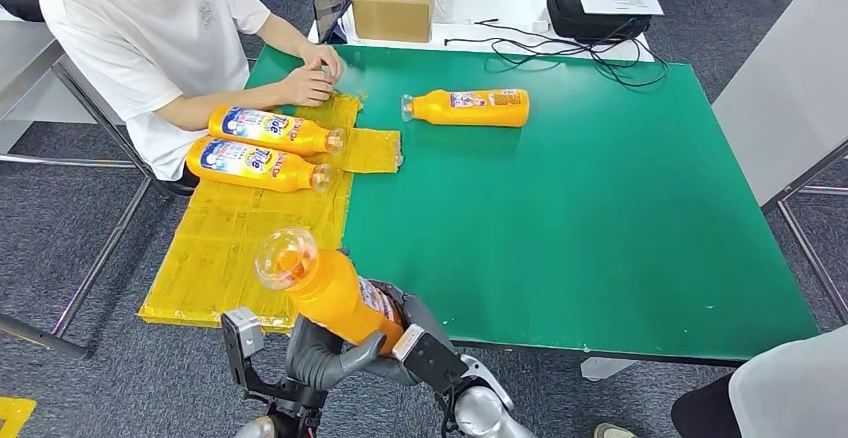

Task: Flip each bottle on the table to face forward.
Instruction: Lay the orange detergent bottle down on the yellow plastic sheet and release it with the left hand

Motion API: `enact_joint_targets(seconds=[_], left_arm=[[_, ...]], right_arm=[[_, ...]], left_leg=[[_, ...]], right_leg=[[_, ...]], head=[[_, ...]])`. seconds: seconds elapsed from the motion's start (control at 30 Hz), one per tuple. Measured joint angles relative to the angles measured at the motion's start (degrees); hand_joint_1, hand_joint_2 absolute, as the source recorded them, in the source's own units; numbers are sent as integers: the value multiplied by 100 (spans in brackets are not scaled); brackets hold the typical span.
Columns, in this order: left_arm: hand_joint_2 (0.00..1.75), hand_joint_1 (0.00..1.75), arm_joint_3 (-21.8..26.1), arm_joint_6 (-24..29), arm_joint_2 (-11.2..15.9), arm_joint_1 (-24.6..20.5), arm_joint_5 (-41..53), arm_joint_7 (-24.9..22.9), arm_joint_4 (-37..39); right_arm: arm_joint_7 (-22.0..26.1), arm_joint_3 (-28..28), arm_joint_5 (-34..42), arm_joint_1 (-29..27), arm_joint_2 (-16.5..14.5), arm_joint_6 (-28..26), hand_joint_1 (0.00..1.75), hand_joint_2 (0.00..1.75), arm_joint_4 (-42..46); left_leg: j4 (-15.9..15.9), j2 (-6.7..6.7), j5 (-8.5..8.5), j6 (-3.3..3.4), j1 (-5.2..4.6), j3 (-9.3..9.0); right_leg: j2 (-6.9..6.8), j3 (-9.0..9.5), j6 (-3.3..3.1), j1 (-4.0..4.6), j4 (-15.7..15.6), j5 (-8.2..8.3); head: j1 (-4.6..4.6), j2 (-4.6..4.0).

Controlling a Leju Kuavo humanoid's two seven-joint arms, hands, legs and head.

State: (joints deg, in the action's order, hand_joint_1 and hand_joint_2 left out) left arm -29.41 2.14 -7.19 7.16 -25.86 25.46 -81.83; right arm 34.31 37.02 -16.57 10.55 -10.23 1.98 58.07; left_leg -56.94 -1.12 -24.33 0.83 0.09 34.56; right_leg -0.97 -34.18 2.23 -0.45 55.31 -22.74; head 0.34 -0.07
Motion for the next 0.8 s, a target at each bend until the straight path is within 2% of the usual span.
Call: enact_joint_targets(seconds=[0.03,0.07,0.1,0.17,0.2,0.23,0.53,0.8], left_arm=[[175,124,4,-19,0,-9,-14,-2,14],[175,165,9,-46,0,-19,-32,-2,33],[175,175,14,-79,0,-27,-53,-2,51],[175,175,27,-153,0,-42,-101,9,90],[175,175,35,-191,0,-47,-131,17,103],[175,175,42,-236,-2,-51,-172,28,115],[175,175,215,-516,-11,7,-570,104,104],[175,175,307,-16,-45,45,54,271,-40]], right_arm=[[-3,7,11,8,5,3,175,175,-5],[-7,14,18,19,10,5,166,175,-10],[-11,18,24,30,16,9,124,175,-16],[-17,26,34,44,26,19,37,87,-25],[-20,32,40,46,28,26,2,44,-30],[-27,43,51,43,26,32,0,0,-35],[-125,158,100,16,-70,-116,0,0,-57],[-135,210,10,-103,-83,-478,0,0,-8]], left_leg=[[0,0,0,0,0,0],[0,0,0,0,0,1],[0,0,0,0,0,1],[0,0,0,0,0,1],[0,0,0,0,0,1],[0,0,0,0,0,0],[0,0,0,0,1,2],[0,1,0,0,0,2]], right_leg=[[0,-1,0,0,0,0],[0,-1,0,0,0,0],[0,-1,0,0,0,0],[0,-1,0,0,0,0],[0,-1,0,1,0,0],[0,-1,0,1,0,0],[0,-1,-1,1,0,-1],[0,-1,0,0,0,-1]], head=[[-1,0],[-1,0],[-1,0],[-1,0],[-1,0],[-1,0],[-1,0],[0,0]])
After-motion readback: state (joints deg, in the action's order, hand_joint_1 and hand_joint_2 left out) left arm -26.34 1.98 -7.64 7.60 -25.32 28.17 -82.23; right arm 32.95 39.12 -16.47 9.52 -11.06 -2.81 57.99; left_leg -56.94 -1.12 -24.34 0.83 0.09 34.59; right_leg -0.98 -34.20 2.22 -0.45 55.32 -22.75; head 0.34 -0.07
